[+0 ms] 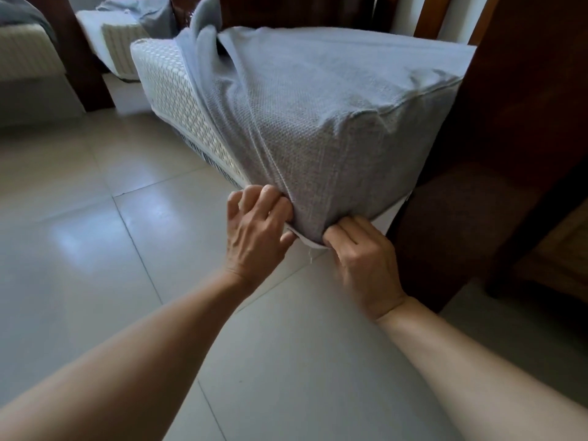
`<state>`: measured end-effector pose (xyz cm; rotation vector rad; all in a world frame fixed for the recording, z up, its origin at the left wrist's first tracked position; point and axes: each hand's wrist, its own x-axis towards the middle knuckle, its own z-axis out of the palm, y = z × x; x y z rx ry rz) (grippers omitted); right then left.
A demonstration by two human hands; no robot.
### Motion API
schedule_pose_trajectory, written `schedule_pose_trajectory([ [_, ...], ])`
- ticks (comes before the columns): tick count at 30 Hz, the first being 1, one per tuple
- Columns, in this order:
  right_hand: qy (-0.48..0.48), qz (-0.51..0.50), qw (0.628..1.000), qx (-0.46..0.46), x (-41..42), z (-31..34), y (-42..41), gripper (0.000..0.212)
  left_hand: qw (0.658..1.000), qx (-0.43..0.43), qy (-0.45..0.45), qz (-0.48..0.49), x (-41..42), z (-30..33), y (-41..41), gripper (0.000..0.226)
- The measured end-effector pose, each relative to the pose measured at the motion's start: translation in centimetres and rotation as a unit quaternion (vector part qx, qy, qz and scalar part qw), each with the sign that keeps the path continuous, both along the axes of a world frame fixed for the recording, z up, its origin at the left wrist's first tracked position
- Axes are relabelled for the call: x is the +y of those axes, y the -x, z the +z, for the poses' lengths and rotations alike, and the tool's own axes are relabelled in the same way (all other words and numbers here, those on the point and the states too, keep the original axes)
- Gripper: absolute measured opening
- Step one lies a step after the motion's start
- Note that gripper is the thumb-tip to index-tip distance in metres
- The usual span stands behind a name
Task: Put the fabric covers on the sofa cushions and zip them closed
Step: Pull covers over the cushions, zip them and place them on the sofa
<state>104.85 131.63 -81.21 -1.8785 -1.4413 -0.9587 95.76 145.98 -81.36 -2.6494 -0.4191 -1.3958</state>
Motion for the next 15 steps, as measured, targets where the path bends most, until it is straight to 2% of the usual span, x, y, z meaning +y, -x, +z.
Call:
schedule_pose_trajectory([
  [3,0.004,-0.010,1.000,0.026,0.1,-0.3,0.6,0.025,1.000,-0.025,0.010,0.013,-0.3,0.1,-0.6,0.016],
  [8,0.032,-0.028,0.998,0.039,0.5,-1.7,0.9,0.023,0.999,-0.036,0.009,0.005,-0.5,-0.9,-1.5,0.013],
  [11,0.035,-0.015,0.999,0.024,0.3,-2.0,0.8,0.012,1.000,-0.009,0.026,0.007,-1.1,-1.2,-1.3,0.016],
  [15,0.061,-0.030,0.997,0.032,-0.1,-1.1,1.1,0.016,0.998,0.060,0.036,0.005,-1.5,0.3,-0.1,0.017],
])
